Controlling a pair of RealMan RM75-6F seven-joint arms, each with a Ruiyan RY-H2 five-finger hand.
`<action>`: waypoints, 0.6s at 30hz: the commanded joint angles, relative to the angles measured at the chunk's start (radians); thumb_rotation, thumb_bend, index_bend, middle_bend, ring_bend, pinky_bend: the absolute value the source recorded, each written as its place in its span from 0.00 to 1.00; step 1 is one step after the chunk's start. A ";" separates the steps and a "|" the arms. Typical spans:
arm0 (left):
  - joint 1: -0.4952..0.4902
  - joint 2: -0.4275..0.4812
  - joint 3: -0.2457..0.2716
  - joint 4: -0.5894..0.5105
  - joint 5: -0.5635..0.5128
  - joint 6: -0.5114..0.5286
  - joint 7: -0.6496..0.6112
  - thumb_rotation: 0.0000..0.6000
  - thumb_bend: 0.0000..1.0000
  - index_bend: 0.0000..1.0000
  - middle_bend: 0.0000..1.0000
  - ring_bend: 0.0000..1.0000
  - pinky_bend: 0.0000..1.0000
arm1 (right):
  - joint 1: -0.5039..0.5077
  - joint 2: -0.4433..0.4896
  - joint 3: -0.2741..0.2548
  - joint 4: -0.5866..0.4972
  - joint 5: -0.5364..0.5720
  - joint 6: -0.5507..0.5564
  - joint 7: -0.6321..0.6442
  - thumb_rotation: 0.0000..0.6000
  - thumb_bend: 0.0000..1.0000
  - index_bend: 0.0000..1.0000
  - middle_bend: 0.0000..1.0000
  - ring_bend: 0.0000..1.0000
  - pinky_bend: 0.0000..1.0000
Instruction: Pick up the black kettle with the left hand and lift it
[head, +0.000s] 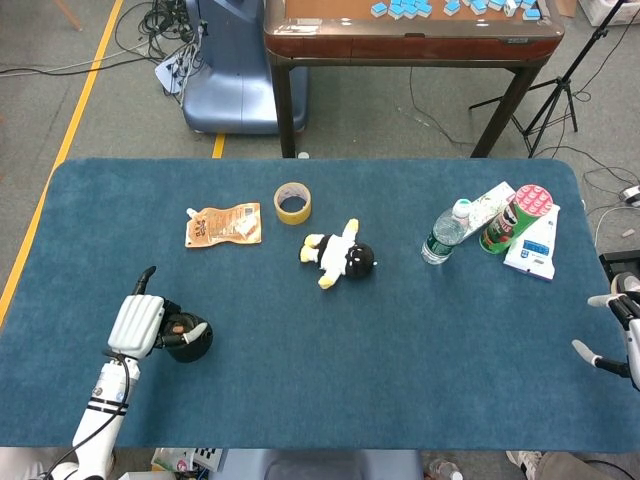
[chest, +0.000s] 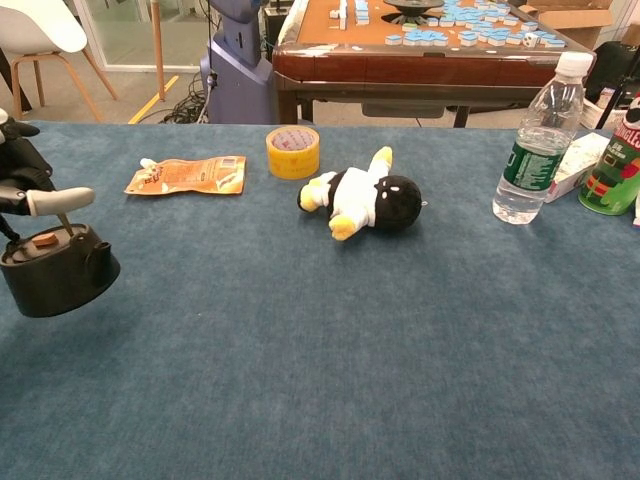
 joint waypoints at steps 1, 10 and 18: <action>0.000 -0.001 -0.004 0.003 -0.003 0.002 -0.006 0.48 0.15 1.00 1.00 0.95 0.02 | 0.000 0.000 0.000 -0.001 0.001 0.000 -0.001 1.00 0.15 0.35 0.36 0.22 0.20; 0.001 -0.002 -0.010 0.012 -0.007 0.011 -0.019 0.48 0.21 1.00 1.00 0.95 0.02 | -0.002 0.003 0.000 -0.010 0.001 0.002 -0.010 1.00 0.15 0.35 0.36 0.22 0.20; 0.002 -0.002 -0.013 0.017 -0.007 0.018 -0.024 0.57 0.27 1.00 1.00 0.95 0.02 | -0.007 0.007 0.000 -0.018 0.002 0.008 -0.013 1.00 0.15 0.35 0.36 0.22 0.20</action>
